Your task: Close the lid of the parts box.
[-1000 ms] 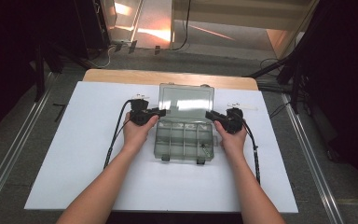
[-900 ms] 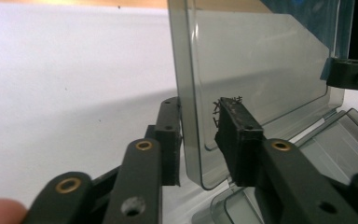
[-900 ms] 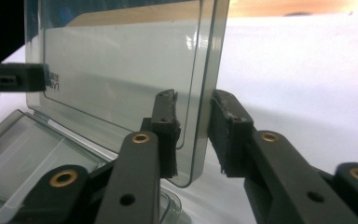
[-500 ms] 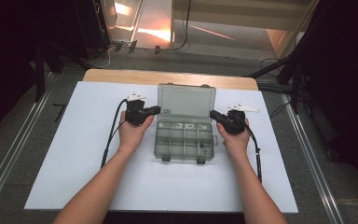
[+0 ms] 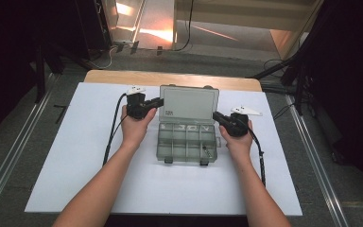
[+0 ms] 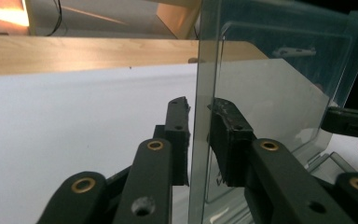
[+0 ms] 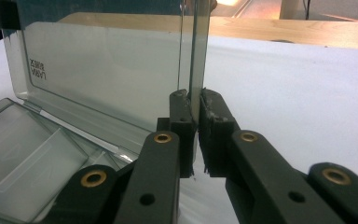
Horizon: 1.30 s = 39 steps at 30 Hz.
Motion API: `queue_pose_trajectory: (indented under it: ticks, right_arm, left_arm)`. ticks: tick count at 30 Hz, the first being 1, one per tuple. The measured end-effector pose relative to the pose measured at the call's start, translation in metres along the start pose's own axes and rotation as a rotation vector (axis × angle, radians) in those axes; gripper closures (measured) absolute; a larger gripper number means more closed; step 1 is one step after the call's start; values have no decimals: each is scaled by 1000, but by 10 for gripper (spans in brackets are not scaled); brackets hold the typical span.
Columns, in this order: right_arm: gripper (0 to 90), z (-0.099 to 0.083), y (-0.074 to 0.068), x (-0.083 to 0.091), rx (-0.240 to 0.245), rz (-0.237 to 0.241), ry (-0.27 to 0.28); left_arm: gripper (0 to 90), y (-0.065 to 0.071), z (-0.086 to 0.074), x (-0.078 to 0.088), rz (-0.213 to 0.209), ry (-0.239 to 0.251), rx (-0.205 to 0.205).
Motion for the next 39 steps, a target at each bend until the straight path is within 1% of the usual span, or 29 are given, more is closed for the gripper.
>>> queue_pose_trajectory:
  ticks: [1, 2, 4, 5, 6, 7, 8, 9, 10, 11, 12, 13, 15, 16, 19, 21, 22, 24, 25, 26, 28, 29, 32, 33, 34, 35, 37, 39]
  right_arm:
    - [860, 0, 0, 0, -4, 1, 0]
    - [858, 0, 1, 0, -8, 7, 0]
    - [850, 0, 2, 0, -20, 11, -2]
    - [840, 1, 3, 0, -17, 13, -9]
    - [797, 4, 3, 0, -4, 2, -19]
    - [773, 6, 2, 1, 11, -21, -23]
    - [767, 11, 1, 1, 28, -34, -25]
    - [762, 16, 1, 2, 12, -29, -27]
    - [761, 21, 2, 4, -1, -23, -17]
    - [761, 25, 2, 5, -4, -21, -2]
    - [761, 31, 2, 7, -18, -10, 21]
    - [760, 36, 2, 9, -26, -2, 30]
    - [761, 43, 1, 9, -31, -2, 26]
    - [763, 47, 0, 9, -33, -5, 13]
    - [778, 53, -1, 6, -26, -7, -4]
    - [814, 53, -2, 6, -25, -19, -10]
    - [851, 53, -1, 7, -29, -29, -10]
    - [861, 51, -1, 8, -27, -26, -2]
    - [862, 51, -2, 8, -20, -24, 4]
    - [863, 50, -3, 9, -10, -30, 11]
    - [863, 49, -5, 10, 1, -35, 15]
    - [863, 49, -6, 10, 3, -39, 18]
    - [863, 47, -7, 11, 12, -44, 29]
    - [863, 46, -7, 11, 14, -46, 36]
    - [863, 45, -8, 11, 12, -43, 41]
    - [863, 45, -8, 11, 14, -41, 45]
    - [862, 44, -8, 12, 15, -34, 54]
    - [862, 43, -8, 13, 31, -34, 59]
  left_arm:
    - [804, 1, 0, 0, 5, 2, -10]
    - [809, 2, 0, 0, 14, 5, -20]
    - [830, 3, 0, 2, 16, 16, -41]
    - [833, 4, 0, 3, 15, 20, -58]
    - [834, 5, -1, 4, 20, 21, -69]
    - [835, 6, -1, 4, 23, 27, -76]
    - [836, 7, -1, 5, 22, 32, -84]
    - [836, 7, -1, 6, 26, 38, -94]
    - [836, 7, -2, 6, 26, 40, -97]
    - [837, 8, -2, 7, 27, 46, -100]
    - [837, 8, -3, 7, 28, 50, -103]
    - [837, 8, -4, 7, 27, 56, -108]
    - [837, 8, -4, 8, 25, 63, -113]
    - [838, 8, -4, 8, 24, 66, -119]
    - [839, 10, -4, 8, 26, 74, -130]
    - [839, 9, -4, 8, 27, 72, -128]
    - [839, 9, -4, 8, 26, 69, -129]
    - [837, 8, -4, 8, 25, 68, -118]
    - [835, 7, -4, 8, 11, 61, -102]
    - [810, 6, -4, 9, -3, 63, -95]
    - [702, 4, -2, 11, -26, 63, -76]
    - [692, 3, -1, 13, -44, 64, -65]
    - [693, 0, 2, 20, -81, 75, -44]
    - [696, -2, 3, 23, -99, 76, -28]
    - [718, -3, 4, 24, -105, 76, -22]
    - [741, -3, 6, 27, -98, 75, -23]
    - [803, -3, 8, 28, -80, 63, -48]
    - [863, -4, 10, 26, -63, 49, -50]
Point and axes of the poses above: each handheld gripper's, and its own axes: x roughly backward along the jaws, z roughly out of its top, y roughly to its right, the point moved 1 cm from there along -x, roughly forward along the jaws, and after that the axes turned 11 degrees about z, right-handed, at the moved point
